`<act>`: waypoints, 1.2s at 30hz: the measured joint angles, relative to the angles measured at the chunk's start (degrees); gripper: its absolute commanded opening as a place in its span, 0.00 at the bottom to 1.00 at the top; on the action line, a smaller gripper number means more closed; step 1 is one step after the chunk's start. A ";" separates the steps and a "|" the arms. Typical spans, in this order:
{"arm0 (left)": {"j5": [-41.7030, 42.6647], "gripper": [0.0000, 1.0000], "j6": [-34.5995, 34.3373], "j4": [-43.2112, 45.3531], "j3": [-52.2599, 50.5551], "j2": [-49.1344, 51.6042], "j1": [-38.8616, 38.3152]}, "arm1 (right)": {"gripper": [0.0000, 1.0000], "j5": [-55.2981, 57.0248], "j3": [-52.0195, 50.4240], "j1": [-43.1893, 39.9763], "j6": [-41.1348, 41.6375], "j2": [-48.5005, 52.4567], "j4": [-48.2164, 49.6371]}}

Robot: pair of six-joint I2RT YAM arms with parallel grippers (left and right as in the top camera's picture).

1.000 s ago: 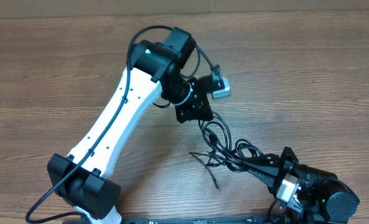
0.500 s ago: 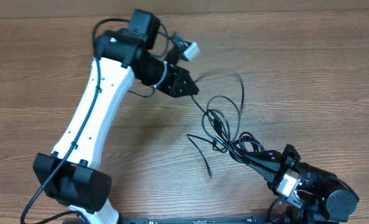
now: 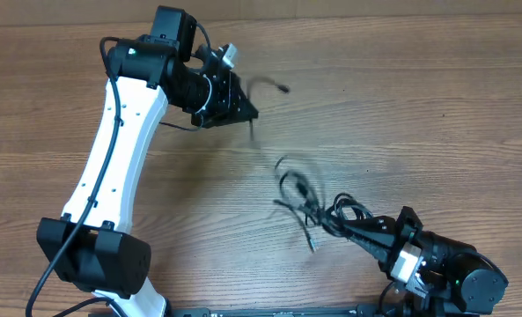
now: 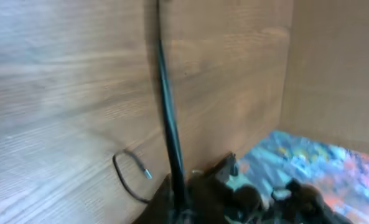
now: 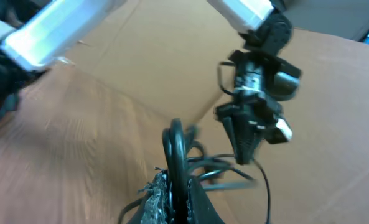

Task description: Untangle cables

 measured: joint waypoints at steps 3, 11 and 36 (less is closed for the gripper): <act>-2.08 0.91 -1.49 -0.33 0.00 0.00 1.03 | 0.04 -1.18 0.00 0.00 0.13 -0.09 0.02; -1.99 0.96 4.57 -1.64 0.00 0.02 1.49 | 0.04 -2.05 0.00 0.00 0.28 -0.09 0.00; -0.04 1.00 63.14 -12.81 0.00 0.02 -14.25 | 0.04 -2.14 0.00 0.00 0.28 -0.09 0.04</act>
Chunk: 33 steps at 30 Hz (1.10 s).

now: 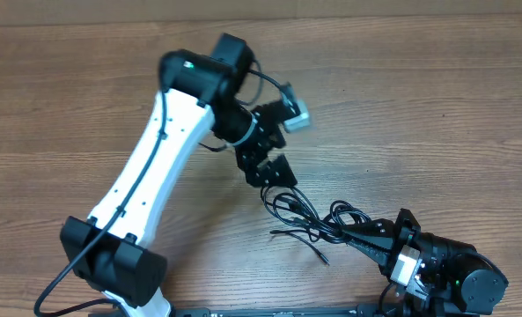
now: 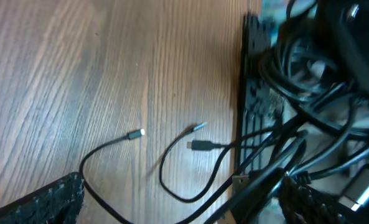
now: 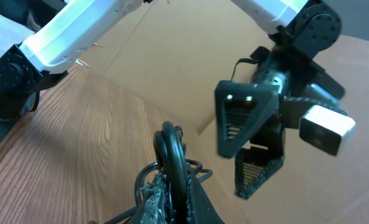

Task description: Untangle cables

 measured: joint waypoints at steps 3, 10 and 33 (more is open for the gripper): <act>-2.58 1.00 1.25 -0.02 0.00 -0.02 -1.68 | 0.04 0.00 0.00 0.00 0.00 0.00 -0.02; -5.11 0.97 2.58 -0.28 0.00 0.00 -2.69 | 0.04 0.02 0.00 0.00 0.00 0.00 -0.07; -6.10 0.70 6.23 -3.87 0.00 0.00 -5.03 | 0.04 0.00 0.00 0.00 0.02 0.00 -0.02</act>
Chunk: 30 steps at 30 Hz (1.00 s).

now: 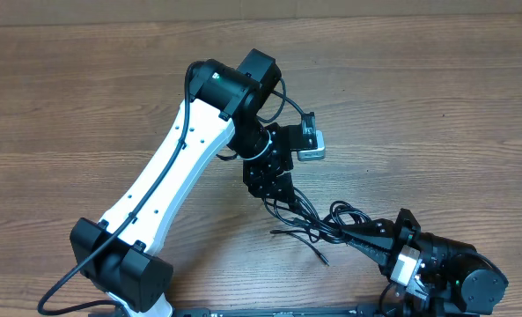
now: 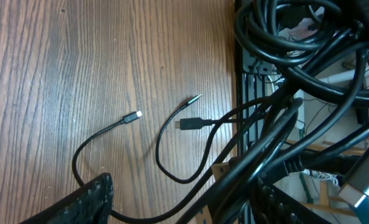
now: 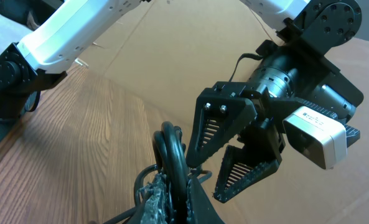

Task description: Untangle cables

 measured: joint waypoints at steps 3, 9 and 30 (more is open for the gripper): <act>-0.02 0.68 0.02 0.02 0.00 0.00 0.00 | 0.04 0.02 0.00 0.00 0.00 0.00 0.00; 0.02 0.57 0.26 0.02 0.00 -0.02 0.00 | 0.04 0.00 0.00 0.00 0.00 0.00 0.00; 0.57 0.04 1.42 -0.57 0.00 0.00 -2.25 | 0.04 0.02 0.00 0.00 0.02 0.00 0.00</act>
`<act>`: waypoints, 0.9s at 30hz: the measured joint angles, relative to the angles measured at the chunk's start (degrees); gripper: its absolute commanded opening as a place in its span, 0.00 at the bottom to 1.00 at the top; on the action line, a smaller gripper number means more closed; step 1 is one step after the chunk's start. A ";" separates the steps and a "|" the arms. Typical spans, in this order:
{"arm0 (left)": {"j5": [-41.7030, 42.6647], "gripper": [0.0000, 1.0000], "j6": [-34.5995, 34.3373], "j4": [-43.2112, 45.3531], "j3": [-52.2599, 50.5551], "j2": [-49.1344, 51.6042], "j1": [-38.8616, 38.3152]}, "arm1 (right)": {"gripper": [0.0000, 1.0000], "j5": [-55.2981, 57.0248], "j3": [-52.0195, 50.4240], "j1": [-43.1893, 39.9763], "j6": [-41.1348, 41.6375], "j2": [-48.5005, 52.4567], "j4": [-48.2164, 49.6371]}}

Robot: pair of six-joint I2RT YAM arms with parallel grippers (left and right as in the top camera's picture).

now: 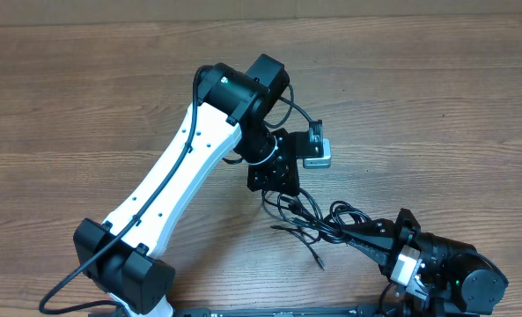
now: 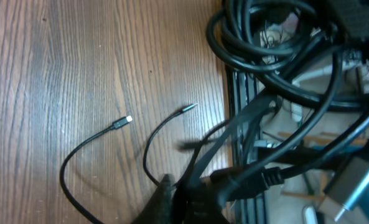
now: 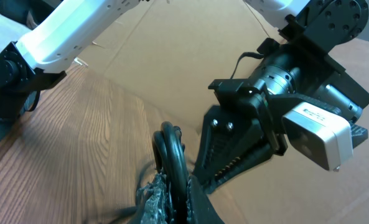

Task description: Untangle cables

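Note:
A tangle of black cables (image 1: 308, 217) lies on the wooden table between the two arms. My left gripper (image 1: 275, 185) stands at the tangle's far end, shut on black strands; the left wrist view shows its fingers (image 2: 172, 199) pinched together on a cable (image 2: 246, 177). Two thin loose ends (image 2: 127, 118) curl on the wood to the left of it. My right gripper (image 1: 347, 227) is shut on the near end of the bundle, and a thick loop (image 3: 172, 146) rises from between its fingers. The left gripper (image 3: 234, 162) hangs right behind that loop.
The wooden table (image 1: 419, 106) stretches far and right of the tangle. My left arm's white link (image 1: 168, 189) crosses the middle left. The right arm's base (image 1: 459, 277) sits at the front right corner. A loose plug end (image 1: 317, 261) lies near the front.
My left gripper was open over the tangle's far end. Now it is lower and shut on cable strands there. The right gripper has kept its hold in place.
First my left gripper was at the far side, shut on a cable stretched away from the tangle that the right gripper held. Then it was open, close by the tangle, then open right over it. Now it is shut on strands.

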 measured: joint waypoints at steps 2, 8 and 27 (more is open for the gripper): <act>-0.07 0.04 0.07 0.00 0.00 0.00 0.00 | 0.04 0.02 0.00 0.00 -0.04 0.00 -0.02; -0.09 0.04 0.07 0.00 0.00 0.00 0.00 | 0.04 0.00 0.00 0.00 -0.04 0.00 0.02; -8.00 0.04 -22.14 10.49 0.00 0.00 1.18 | 0.04 0.48 0.00 -0.02 -0.09 0.00 -0.04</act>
